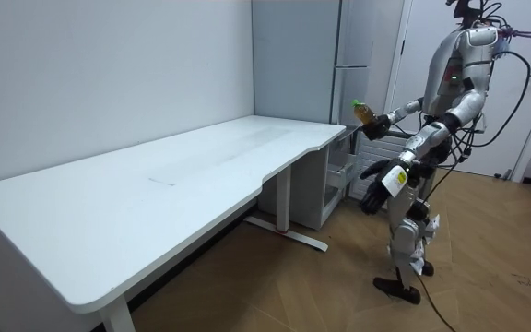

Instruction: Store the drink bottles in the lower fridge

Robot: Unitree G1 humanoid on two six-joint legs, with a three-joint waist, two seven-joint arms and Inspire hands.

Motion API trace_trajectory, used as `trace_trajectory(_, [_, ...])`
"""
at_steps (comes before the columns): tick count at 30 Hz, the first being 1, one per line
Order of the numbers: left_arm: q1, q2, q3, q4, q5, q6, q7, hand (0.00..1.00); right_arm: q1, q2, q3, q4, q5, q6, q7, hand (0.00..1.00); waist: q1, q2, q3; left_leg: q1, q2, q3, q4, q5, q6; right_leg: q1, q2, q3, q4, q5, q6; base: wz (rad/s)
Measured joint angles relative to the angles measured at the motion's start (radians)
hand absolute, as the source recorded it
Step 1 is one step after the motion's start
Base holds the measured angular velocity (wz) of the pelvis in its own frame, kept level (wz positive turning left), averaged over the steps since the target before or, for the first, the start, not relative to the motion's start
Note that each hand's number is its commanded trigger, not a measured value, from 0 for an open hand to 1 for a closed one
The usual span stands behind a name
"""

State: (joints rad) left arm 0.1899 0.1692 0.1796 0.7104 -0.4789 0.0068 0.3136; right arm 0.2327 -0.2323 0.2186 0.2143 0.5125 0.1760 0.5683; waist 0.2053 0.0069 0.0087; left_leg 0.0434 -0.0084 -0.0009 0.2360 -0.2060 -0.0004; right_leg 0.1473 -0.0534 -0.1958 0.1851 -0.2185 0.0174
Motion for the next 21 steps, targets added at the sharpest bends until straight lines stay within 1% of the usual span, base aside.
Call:
trace_trajectory(1, [0.013,0.001,-0.015,0.018,0.003,0.007,-0.004,0.00,0.000,-0.001,0.000,0.000,0.007,0.000,-0.005,1.00,-0.009,-0.001,-0.0005,-0.002,-0.001,-0.003,-0.002,0.000,0.000,-0.001,0.000,-0.001,0.001,0.000,0.000,0.03])
trace_trajectory(2, [0.013,0.005,-0.044,0.051,0.018,0.008,-0.013,0.00,0.000,-0.004,0.006,0.003,0.034,0.000,-0.016,1.00,-0.011,0.000,-0.0003,-0.004,-0.001,-0.003,-0.005,0.000,0.000,0.003,0.000,-0.002,0.000,0.000,0.000,0.04])
trace_trajectory(4, [0.013,0.008,-0.081,0.103,0.054,0.011,-0.038,0.00,0.002,-0.010,0.012,0.009,0.080,0.000,-0.029,1.00,-0.020,0.000,0.0007,-0.002,-0.002,-0.003,-0.008,0.000,0.000,0.005,-0.001,-0.002,0.000,0.000,0.000,0.00])
trace_trajectory(6, [0.014,0.008,-0.097,0.153,0.109,0.017,-0.062,0.00,0.003,-0.005,0.016,0.009,0.086,0.000,-0.045,1.00,-0.036,-0.001,0.0006,0.000,-0.002,-0.002,-0.013,0.001,-0.001,0.005,-0.001,-0.002,-0.002,0.000,0.000,0.00])
trace_trajectory(8, [0.013,0.008,-0.108,0.210,0.162,0.020,-0.089,0.00,0.018,-0.006,0.016,0.011,0.125,0.000,-0.066,1.00,-0.051,-0.005,-0.0001,0.001,-0.001,0.001,-0.014,0.001,-0.001,0.008,-0.001,-0.002,-0.004,0.000,0.000,0.00])
trace_trajectory(10, [0.016,0.008,-0.107,0.231,0.170,0.026,-0.097,0.00,0.019,-0.007,0.015,0.019,0.158,0.000,-0.076,1.00,-0.066,-0.008,-0.0005,0.000,-0.001,0.002,-0.014,0.001,-0.001,0.007,-0.001,-0.002,-0.004,0.000,0.000,0.00])
trace_trajectory(11, [0.016,0.008,-0.106,0.236,0.181,0.035,-0.107,0.00,0.019,-0.006,0.010,0.032,0.159,-0.002,-0.078,1.00,-0.075,-0.010,-0.0016,0.001,-0.001,0.003,-0.014,0.001,-0.001,0.008,-0.001,-0.001,-0.005,0.000,0.000,0.00])
trace_trajectory(12, [0.016,0.008,-0.106,0.236,0.190,0.037,-0.111,0.00,0.019,-0.004,0.007,0.042,0.159,-0.003,-0.079,1.00,-0.077,-0.012,-0.0027,0.002,-0.002,0.003,-0.015,0.001,-0.001,0.009,-0.001,0.000,-0.005,0.000,0.000,0.00])
trace_trajectory(13, [0.017,0.008,-0.108,0.231,0.207,0.038,-0.115,0.00,0.020,-0.003,0.005,0.061,0.159,-0.003,-0.088,1.00,-0.085,-0.014,-0.0042,0.002,-0.001,0.003,-0.015,0.001,-0.001,0.010,-0.001,-0.001,-0.005,0.000,0.000,0.00])
trace_trajectory(16, [0.017,0.008,-0.116,0.231,0.231,0.039,-0.131,0.00,0.021,-0.005,0.002,0.096,0.159,-0.002,-0.113,1.00,-0.097,-0.016,-0.0047,0.000,0.000,0.008,-0.014,0.001,-0.001,0.006,0.000,0.000,-0.005,0.000,0.000,-0.04])
trace_trajectory(20, [0.016,0.000,-0.133,0.231,0.360,0.039,-0.137,0.00,0.025,-0.006,-0.007,0.100,0.159,-0.002,-0.143,1.00,-0.113,-0.015,-0.0062,-0.024,0.002,0.015,-0.005,0.001,-0.001,-0.024,0.001,0.007,0.000,0.002,-0.002,-0.06])
trace_trajectory(21, [0.016,0.000,-0.134,0.231,0.367,0.039,-0.139,0.00,0.025,-0.007,-0.007,0.100,0.159,-0.002,-0.146,1.00,-0.116,-0.015,-0.0063,-0.025,0.003,0.016,-0.004,0.001,-0.001,-0.027,0.001,0.007,0.000,0.002,-0.003,-0.05])
